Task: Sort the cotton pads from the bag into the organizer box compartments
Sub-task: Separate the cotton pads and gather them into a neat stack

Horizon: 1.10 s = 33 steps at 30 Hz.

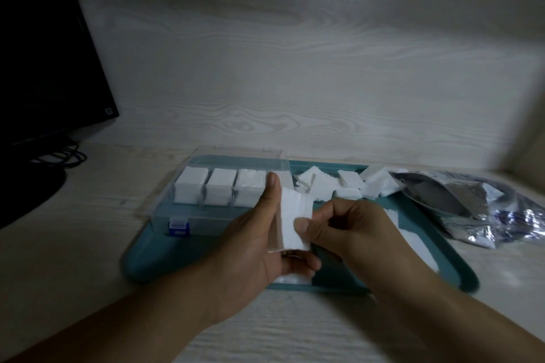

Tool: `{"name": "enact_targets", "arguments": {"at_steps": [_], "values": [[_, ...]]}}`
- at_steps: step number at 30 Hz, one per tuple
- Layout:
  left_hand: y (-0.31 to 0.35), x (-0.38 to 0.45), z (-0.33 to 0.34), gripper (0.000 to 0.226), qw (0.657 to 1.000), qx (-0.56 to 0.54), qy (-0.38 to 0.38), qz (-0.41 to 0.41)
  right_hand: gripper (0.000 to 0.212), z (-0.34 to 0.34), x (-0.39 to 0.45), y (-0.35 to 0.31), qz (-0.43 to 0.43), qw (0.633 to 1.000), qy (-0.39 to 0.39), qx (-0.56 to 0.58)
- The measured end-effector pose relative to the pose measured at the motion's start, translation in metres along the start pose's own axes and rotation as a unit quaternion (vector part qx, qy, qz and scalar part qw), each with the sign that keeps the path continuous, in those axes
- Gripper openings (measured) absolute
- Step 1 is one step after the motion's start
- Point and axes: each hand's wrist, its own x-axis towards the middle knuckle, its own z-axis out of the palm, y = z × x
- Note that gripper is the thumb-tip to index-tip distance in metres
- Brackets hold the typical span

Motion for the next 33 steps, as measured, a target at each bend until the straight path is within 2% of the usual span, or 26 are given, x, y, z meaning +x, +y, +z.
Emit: {"name": "enact_targets", "arguments": {"at_steps": [5, 10, 13, 15, 17, 19, 21, 25, 28, 31, 33], "values": [[-0.003, -0.001, -0.003, 0.041, 0.998, 0.055, 0.000, 0.020, 0.009, 0.001, 0.000, 0.004, -0.005, 0.998, 0.034, -0.058], [-0.002, -0.002, -0.002, 0.050, 0.999, 0.024, 0.045, 0.009, 0.005, -0.001, 0.000, 0.003, -0.006, 0.996, 0.063, -0.060], [0.007, -0.003, -0.004, 0.048, 0.997, 0.047, 0.061, 0.033, 0.012, -0.018, 0.009, -0.001, -0.031, 0.986, 0.162, -0.034], [0.014, -0.003, -0.004, 0.050, 0.995, 0.051, 0.065, 0.056, 0.013, -0.033, 0.017, 0.002, -0.052, 0.971, 0.204, -0.114], [0.016, -0.001, -0.005, 0.049, 0.994, 0.045, 0.071, 0.071, 0.009, -0.044, 0.023, 0.010, -0.044, 0.944, 0.179, -0.275], [0.016, -0.001, -0.004, 0.048, 0.994, 0.045, 0.075, 0.072, 0.025, -0.047, 0.025, 0.019, -0.019, 0.906, 0.125, -0.403], [0.014, -0.001, -0.003, 0.045, 0.994, 0.046, 0.073, 0.068, 0.039, -0.043, 0.026, 0.027, 0.000, 0.879, 0.071, -0.472], [0.011, 0.001, -0.004, 0.022, 0.994, 0.039, 0.089, 0.055, 0.047, -0.032, 0.027, 0.036, 0.016, 0.837, 0.003, -0.547], [0.010, 0.002, -0.004, 0.028, 0.994, 0.036, 0.092, 0.048, 0.047, -0.031, 0.029, 0.036, 0.036, 0.839, -0.015, -0.543], [0.009, 0.002, -0.004, 0.046, 0.993, 0.034, 0.098, 0.050, 0.027, -0.034, 0.027, 0.030, 0.042, 0.871, -0.006, -0.490], [0.009, 0.003, -0.005, 0.050, 0.993, 0.037, 0.102, 0.052, 0.023, -0.037, 0.027, 0.028, 0.038, 0.891, 0.004, -0.452]]}}
